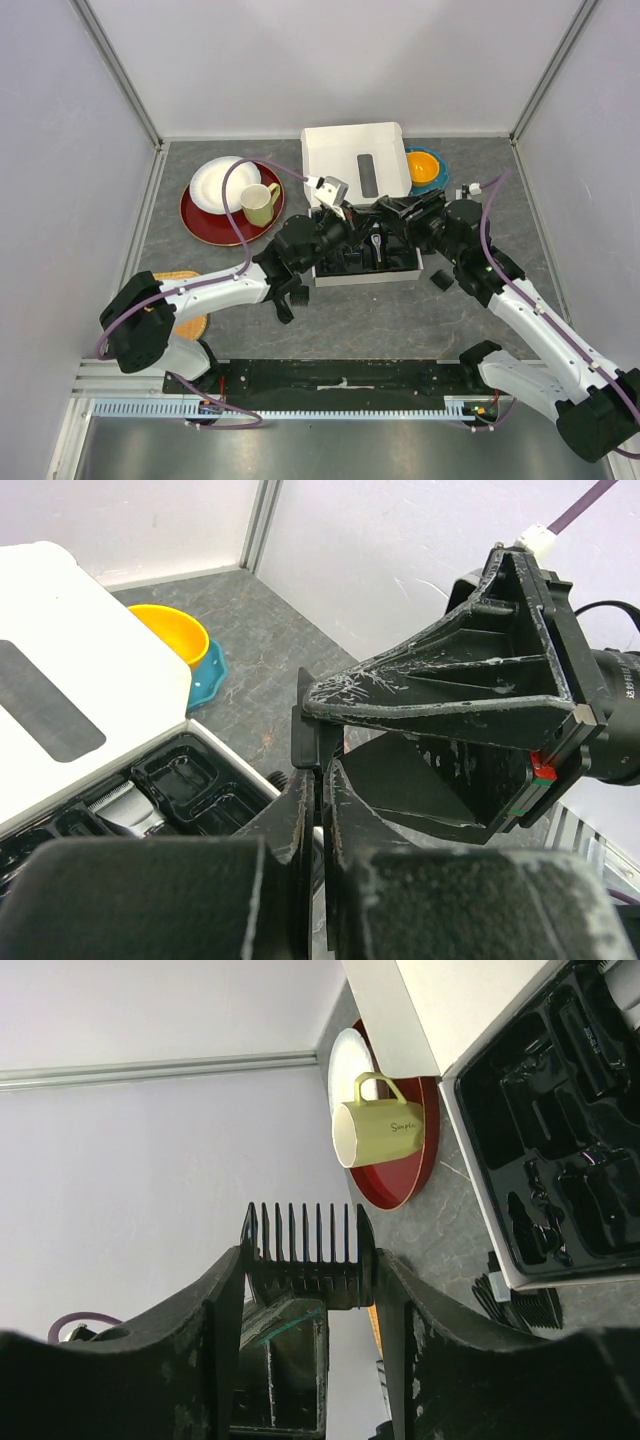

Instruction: Sort the hair-cutting tools

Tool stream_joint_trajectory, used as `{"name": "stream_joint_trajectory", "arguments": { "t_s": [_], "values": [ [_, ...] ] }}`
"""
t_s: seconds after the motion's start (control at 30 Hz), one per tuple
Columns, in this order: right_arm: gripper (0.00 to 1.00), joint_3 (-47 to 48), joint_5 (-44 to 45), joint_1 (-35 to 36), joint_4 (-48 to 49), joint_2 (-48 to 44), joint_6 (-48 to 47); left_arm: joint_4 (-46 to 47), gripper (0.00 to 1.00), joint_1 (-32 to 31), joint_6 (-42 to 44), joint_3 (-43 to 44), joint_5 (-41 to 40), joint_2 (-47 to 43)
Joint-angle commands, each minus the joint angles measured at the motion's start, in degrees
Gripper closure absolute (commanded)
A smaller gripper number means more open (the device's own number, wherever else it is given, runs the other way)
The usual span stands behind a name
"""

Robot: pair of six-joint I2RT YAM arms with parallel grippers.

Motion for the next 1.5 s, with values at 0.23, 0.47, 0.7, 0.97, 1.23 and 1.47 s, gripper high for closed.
{"name": "stream_joint_trajectory", "arguments": {
  "t_s": [0.23,0.47,0.7,0.97,1.23,1.47],
  "values": [
    [0.02,2.1,2.3,0.0,-1.7,-3.1,-13.1,-16.3,0.98,0.2,0.2,8.7,0.4,-0.8],
    [0.02,3.7,12.1,-0.5,-13.0,-10.7,-24.3,-35.8,0.98,0.7,-4.7,15.5,5.2,0.3],
    [0.05,11.2,23.5,-0.4,-27.4,-10.7,-36.5,-47.1,0.98,3.8,-11.9,23.8,20.2,7.9],
    [0.05,8.0,23.3,-0.5,-31.9,-12.0,-37.5,-49.3,0.98,5.6,-21.5,26.8,27.5,18.6],
    [0.05,6.9,23.2,-0.4,-32.1,-12.7,-36.8,-43.2,0.98,7.2,-29.4,29.5,28.5,27.3],
    [0.05,6.3,23.5,-0.4,-32.3,-12.6,-37.3,-41.0,0.98,8.1,-30.8,30.5,29.9,29.5]
  ]
}}
